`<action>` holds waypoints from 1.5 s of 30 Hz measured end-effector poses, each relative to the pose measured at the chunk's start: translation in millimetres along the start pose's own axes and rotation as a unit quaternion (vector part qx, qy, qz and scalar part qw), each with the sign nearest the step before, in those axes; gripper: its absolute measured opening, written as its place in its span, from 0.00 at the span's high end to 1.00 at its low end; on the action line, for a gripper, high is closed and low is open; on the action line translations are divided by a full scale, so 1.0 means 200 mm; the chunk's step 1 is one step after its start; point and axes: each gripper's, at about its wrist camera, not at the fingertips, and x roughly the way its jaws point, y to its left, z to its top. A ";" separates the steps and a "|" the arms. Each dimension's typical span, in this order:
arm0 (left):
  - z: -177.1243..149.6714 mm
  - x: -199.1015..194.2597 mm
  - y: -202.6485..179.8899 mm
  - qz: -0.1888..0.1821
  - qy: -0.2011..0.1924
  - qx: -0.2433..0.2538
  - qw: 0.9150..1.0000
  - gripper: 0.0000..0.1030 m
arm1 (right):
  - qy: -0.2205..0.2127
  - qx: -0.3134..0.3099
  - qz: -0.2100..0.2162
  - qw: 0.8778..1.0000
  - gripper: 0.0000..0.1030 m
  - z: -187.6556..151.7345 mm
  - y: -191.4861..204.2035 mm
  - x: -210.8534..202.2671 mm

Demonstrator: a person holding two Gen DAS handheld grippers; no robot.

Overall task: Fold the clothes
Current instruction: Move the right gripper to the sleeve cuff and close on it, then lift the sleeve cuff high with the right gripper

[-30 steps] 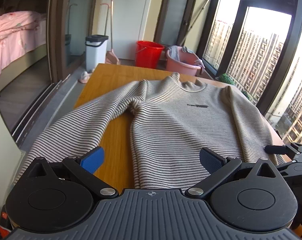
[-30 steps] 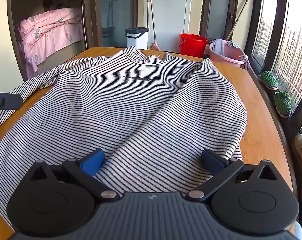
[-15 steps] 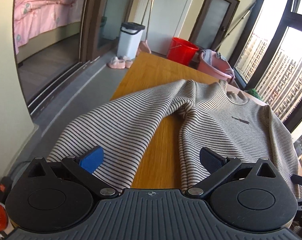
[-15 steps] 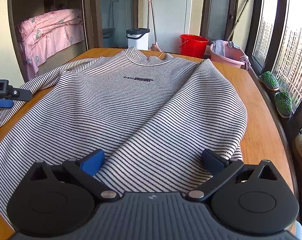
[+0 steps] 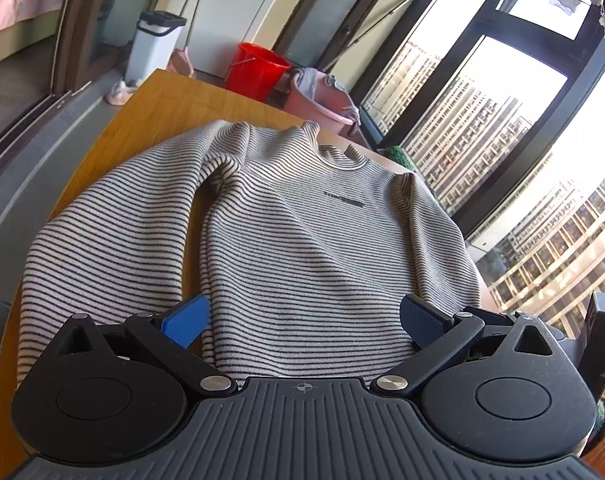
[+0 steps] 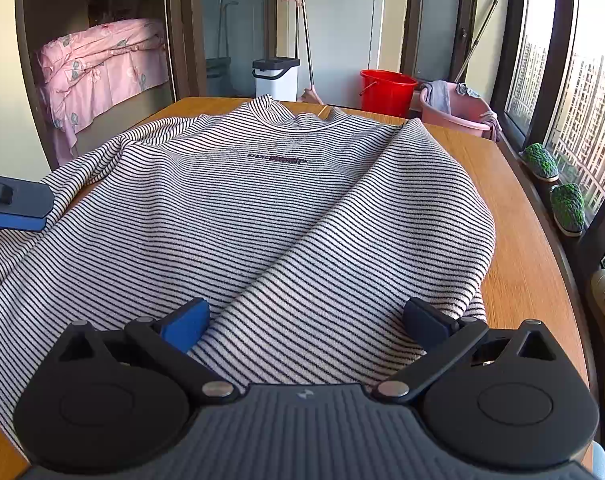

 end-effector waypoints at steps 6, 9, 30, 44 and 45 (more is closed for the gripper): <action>0.02 -0.05 -0.06 0.084 -0.041 0.049 0.994 0.00 | -0.030 0.002 0.003 1.000 0.00 0.00 -0.03 -0.10; 0.03 -0.04 -0.09 0.091 -0.037 0.064 0.993 0.00 | -0.053 -0.019 -0.001 0.998 0.00 0.01 -0.03 -0.20; 0.06 -0.06 -0.17 0.096 -0.028 0.130 0.987 0.00 | -0.046 -0.047 0.040 0.997 0.90 -0.02 -0.09 -0.31; 0.05 0.15 -0.42 0.013 -0.003 0.172 0.985 0.00 | -0.216 0.217 -0.001 0.952 0.92 0.77 -1.02 -0.70; 0.06 0.16 -0.41 0.010 -0.008 0.165 0.986 0.00 | -0.219 0.224 0.003 0.950 0.92 0.82 -1.03 -0.70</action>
